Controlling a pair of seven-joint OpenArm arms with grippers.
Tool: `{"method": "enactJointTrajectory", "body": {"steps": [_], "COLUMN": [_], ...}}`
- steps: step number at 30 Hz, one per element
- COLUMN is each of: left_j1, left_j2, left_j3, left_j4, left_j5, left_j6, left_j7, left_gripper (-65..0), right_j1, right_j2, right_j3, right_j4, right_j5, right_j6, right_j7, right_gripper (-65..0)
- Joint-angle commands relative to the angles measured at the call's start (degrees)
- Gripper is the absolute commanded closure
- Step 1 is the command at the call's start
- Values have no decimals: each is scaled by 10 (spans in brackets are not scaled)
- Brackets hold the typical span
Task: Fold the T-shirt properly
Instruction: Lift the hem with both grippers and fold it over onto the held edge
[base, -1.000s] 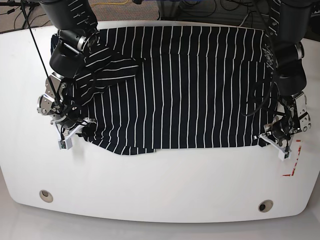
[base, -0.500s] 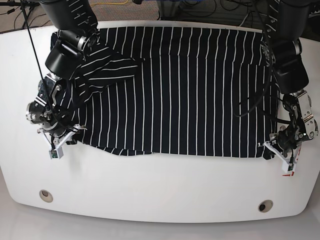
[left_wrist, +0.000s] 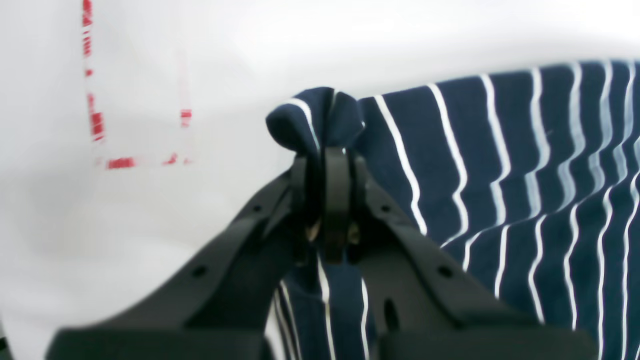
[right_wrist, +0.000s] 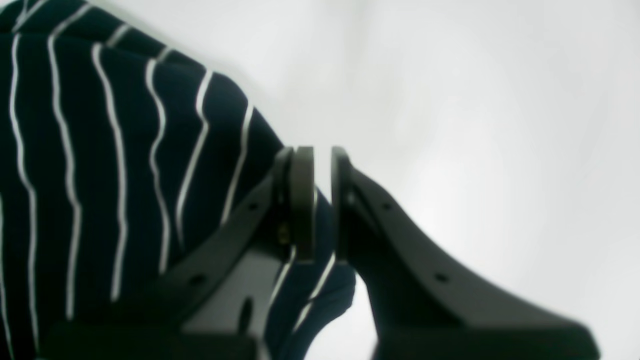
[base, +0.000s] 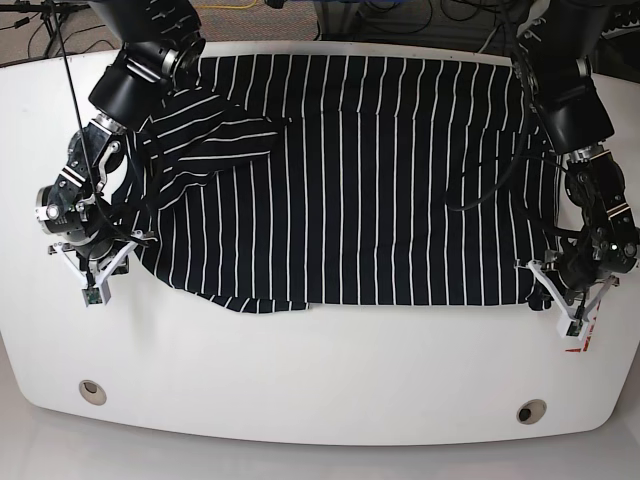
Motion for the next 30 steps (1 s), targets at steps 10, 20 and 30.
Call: {"method": "enactJointTrajectory", "body": {"steps": [10,20,30], "left_j1": [4,4,4], "left_j2": [-4,-4,-4], "left_j3": [-13,-13,-13], "left_j4": [18,18,19], "left_j5": [-4,-4,-4], "left_j6": [-3,-3,-3], "left_j7": [-6,-6,-6], "left_gripper": [-11,-11,-11], "right_j1": [65,152,158], "right_j2": [8,56,52], "right_j3": [-1,-1,1], "right_j4": [-116,-335,-368], "right_j5": [2,6,6], "right_j6": [0,0,0], "right_j7": [81,182,183], "right_gripper": [-306,-400,-400]}}
